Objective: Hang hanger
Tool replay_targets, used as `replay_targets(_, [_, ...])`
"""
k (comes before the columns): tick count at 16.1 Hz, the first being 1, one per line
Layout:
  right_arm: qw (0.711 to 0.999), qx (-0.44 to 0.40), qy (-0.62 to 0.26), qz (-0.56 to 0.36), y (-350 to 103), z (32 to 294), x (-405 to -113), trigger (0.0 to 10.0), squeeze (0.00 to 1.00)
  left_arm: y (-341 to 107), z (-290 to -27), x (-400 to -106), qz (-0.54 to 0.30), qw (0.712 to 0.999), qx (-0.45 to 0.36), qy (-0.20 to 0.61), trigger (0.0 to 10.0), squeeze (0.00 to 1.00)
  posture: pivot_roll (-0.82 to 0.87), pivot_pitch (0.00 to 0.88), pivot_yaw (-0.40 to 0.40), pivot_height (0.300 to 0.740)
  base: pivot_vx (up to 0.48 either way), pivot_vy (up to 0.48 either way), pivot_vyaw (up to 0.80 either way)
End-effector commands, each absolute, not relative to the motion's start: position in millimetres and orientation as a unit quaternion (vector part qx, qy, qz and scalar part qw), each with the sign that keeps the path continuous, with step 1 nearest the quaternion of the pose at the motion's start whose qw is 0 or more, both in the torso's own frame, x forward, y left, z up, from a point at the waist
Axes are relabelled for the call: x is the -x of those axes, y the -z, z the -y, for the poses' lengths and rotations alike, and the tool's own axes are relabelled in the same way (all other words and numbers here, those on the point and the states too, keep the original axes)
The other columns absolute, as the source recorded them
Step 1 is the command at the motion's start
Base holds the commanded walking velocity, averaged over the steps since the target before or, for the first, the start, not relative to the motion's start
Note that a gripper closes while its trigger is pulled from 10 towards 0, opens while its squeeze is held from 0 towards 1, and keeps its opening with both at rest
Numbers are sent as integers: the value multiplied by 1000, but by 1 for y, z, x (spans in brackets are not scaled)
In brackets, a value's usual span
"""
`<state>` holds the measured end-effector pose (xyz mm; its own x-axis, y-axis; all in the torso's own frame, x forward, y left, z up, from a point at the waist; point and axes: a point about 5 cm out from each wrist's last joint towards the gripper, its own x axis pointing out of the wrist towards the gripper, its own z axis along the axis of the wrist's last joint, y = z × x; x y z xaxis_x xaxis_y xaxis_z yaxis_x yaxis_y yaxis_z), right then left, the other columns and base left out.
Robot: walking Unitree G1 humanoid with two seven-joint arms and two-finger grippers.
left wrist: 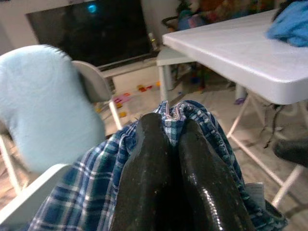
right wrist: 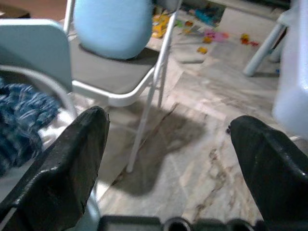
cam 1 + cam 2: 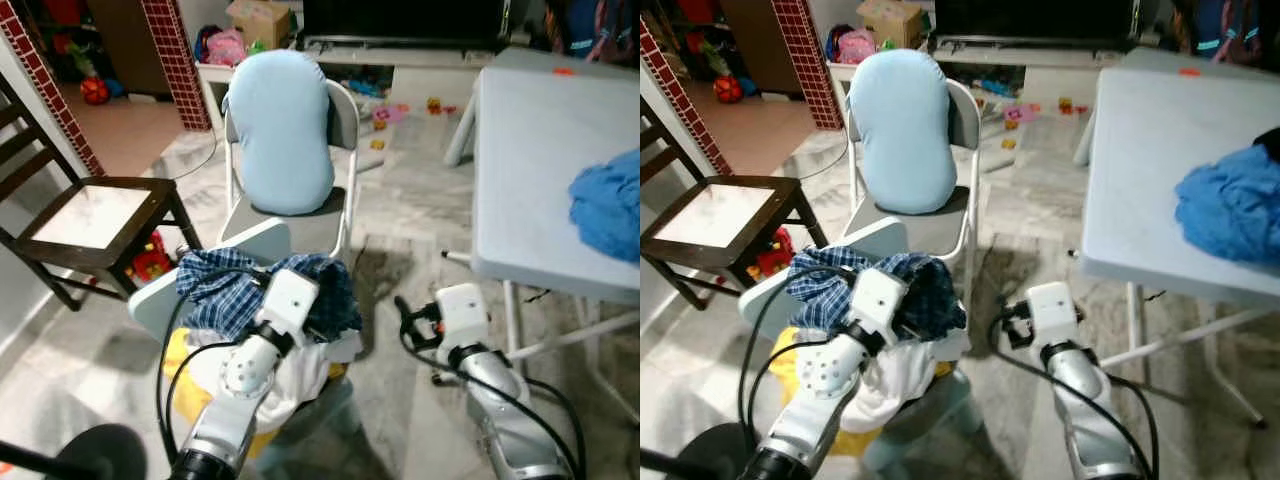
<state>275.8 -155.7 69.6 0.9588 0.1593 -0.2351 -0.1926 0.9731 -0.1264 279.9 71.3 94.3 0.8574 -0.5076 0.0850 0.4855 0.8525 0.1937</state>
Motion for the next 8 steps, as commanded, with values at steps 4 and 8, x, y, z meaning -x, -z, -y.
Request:
replay_targets(4, [985,74,-103,-117,-69,149,-275,10000,0,-93,-76,-280,62,962,-85,253,10000,0,-91,49,31,740,0,-394,0])
replay_targets(8, [985,76,-106,-118,-69,148,-275,10000,0,-93,-75,-279,61,961,-82,256,10000,0,-90,52,30,740,0,-440,0])
